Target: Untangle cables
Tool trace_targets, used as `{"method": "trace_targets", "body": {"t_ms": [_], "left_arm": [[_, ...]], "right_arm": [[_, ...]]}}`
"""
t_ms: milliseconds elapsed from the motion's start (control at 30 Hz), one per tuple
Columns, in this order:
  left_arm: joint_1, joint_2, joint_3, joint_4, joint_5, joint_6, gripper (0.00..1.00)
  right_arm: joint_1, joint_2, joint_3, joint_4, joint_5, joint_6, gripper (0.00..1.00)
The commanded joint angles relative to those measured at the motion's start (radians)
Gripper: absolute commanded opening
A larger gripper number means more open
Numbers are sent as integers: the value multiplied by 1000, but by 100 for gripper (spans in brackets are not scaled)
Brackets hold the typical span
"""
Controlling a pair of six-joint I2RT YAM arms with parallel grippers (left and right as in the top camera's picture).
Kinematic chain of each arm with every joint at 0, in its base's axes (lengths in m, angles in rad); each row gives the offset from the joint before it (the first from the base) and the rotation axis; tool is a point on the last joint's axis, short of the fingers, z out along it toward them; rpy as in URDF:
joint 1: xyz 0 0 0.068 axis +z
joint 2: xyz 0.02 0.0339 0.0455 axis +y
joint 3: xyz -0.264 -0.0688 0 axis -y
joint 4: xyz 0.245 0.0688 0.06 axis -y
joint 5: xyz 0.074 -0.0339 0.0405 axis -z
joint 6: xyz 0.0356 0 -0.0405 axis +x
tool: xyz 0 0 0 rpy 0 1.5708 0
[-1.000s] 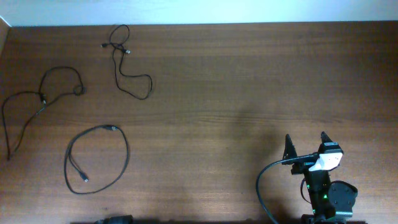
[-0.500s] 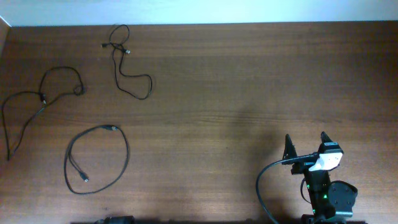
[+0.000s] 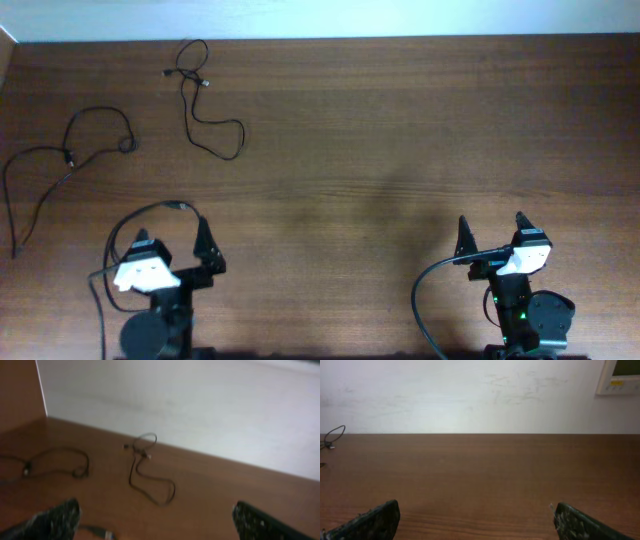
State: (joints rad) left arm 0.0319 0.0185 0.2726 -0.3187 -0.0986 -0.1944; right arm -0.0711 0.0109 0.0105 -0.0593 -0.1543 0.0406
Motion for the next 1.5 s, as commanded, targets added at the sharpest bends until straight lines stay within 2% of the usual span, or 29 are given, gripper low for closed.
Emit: {"method": "trace_targets", "body": {"t_ms": [0, 133, 200, 367, 567, 1467], "left_arm": [[0, -13, -136, 119, -41, 2, 99], [10, -13, -251, 262, -86, 3, 99], [16, -13, -264, 251, -82, 11, 99], [16, -13, -264, 240, 6, 180, 99], [16, -13, -263, 234, 51, 188, 99], [16, -13, -263, 237, 51, 188, 99]], "right_arm": [[3, -7, -5, -6, 6, -7, 98], [3, -7, -5, -6, 6, -7, 98], [3, -7, -5, -6, 6, -7, 99], [3, -7, -5, -6, 6, -7, 98], [3, -7, -5, -6, 6, -7, 98], [3, -7, -5, -6, 6, -7, 98]]}}
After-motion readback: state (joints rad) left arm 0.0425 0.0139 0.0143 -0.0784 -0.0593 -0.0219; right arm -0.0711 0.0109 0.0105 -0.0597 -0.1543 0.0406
